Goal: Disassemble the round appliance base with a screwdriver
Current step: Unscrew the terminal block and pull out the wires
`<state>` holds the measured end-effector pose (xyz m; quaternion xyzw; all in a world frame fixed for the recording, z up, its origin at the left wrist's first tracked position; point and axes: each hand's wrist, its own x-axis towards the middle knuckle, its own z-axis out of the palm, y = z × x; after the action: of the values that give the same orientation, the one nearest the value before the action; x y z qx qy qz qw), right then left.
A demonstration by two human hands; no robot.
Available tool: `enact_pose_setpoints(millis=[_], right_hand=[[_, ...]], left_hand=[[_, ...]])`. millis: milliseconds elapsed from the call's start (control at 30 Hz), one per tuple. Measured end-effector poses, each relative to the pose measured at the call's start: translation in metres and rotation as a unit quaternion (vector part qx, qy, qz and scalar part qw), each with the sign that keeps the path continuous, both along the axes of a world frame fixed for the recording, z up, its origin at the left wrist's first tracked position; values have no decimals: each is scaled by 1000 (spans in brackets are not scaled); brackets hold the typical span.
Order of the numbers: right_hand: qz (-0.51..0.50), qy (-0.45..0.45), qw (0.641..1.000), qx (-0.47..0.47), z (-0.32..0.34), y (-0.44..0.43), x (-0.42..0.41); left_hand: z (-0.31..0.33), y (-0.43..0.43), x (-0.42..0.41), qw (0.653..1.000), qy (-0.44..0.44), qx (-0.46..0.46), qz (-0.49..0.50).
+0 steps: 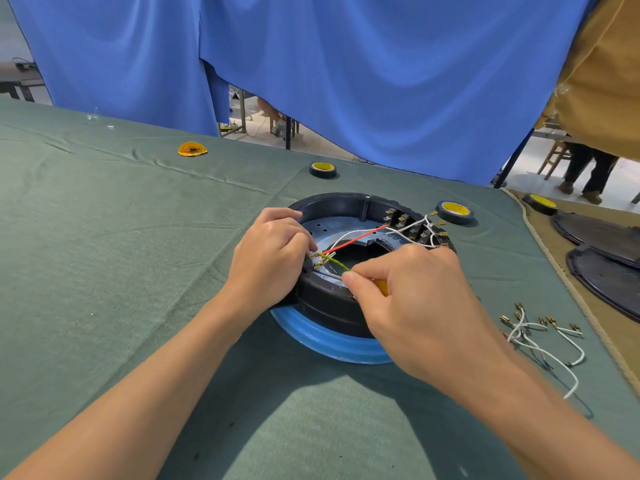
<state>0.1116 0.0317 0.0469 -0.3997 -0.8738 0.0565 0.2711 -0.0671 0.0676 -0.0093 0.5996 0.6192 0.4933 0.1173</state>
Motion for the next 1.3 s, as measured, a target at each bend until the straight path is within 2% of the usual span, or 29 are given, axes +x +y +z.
enact_pose_setpoints(millis=[133,367,633,833,1033,1133,1300], right_hand=[[-2,-3,1000,-13,1,-2,0],[-6,-51,999,15,0,-10,-6],[3,-5,1000,2,-2,-2,2],[-4,-2,1000,4,-2,-7,-2],[-40,-80,996,24,-9,-23,-11],[-79,-73,994,31,-13,-27,-12],[-58,-71,995,34,-15,-21,-8]], left_hand=[[0,0,0,1000,0,-2,0],[0,0,0,1000,0,1,1],[1,0,1,1000,1,0,-1],[1,-1,1,1000,-1,-1,-1],[1,-1,1,1000,1,-2,-1],[1,-1,1,1000,0,-4,2],[0,0,0,1000,4,-5,1]])
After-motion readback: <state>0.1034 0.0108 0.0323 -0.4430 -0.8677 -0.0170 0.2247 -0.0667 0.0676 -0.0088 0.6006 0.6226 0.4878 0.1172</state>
